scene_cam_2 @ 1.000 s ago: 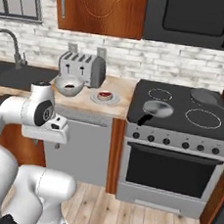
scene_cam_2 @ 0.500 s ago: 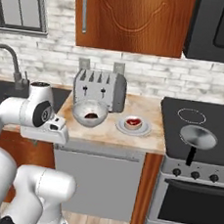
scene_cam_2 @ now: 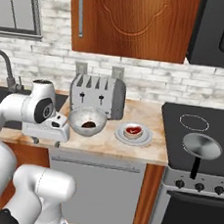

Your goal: Place one of the steaks on the plate and the other in the bowl. Then place the bowl in the fridge.

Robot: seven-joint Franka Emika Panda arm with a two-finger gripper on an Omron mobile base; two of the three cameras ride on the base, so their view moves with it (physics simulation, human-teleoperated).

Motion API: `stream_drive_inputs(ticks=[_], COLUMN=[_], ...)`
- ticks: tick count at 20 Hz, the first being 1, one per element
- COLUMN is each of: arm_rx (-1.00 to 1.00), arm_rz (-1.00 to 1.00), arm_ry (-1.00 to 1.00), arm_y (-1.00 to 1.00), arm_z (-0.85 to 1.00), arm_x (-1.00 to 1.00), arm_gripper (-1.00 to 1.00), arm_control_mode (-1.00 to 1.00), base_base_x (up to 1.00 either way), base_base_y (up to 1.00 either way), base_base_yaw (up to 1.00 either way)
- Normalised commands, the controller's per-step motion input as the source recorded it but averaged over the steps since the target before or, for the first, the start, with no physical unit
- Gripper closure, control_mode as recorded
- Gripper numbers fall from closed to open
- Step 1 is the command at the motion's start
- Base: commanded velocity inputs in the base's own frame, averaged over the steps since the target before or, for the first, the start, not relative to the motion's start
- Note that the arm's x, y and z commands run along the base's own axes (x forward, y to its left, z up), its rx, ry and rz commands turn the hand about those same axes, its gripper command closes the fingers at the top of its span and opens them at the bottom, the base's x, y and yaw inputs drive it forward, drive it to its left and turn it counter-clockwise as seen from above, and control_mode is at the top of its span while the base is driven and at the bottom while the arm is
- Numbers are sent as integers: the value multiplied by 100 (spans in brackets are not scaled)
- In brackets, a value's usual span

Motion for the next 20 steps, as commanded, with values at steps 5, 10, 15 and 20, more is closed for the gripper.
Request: stream_drive_inputs(ticks=[5, 10, 15, 20], arm_rx=[0, 0, 6, 6], arm_rz=[0, 0, 0, -3], arm_ry=[0, 0, -7, -8], arm_y=[0, 0, -76, -13], arm_z=[0, 0, 0, 7], arm_x=[0, 0, 37, 81], arm_gripper=[-100, -100, -100, -100], arm_control_mode=[100, 100, -100, -100], base_base_x=[22, 32, 0, 0], base_base_y=[-25, -44, 0, 0], base_base_yaw=[0, 0, 0, 0])
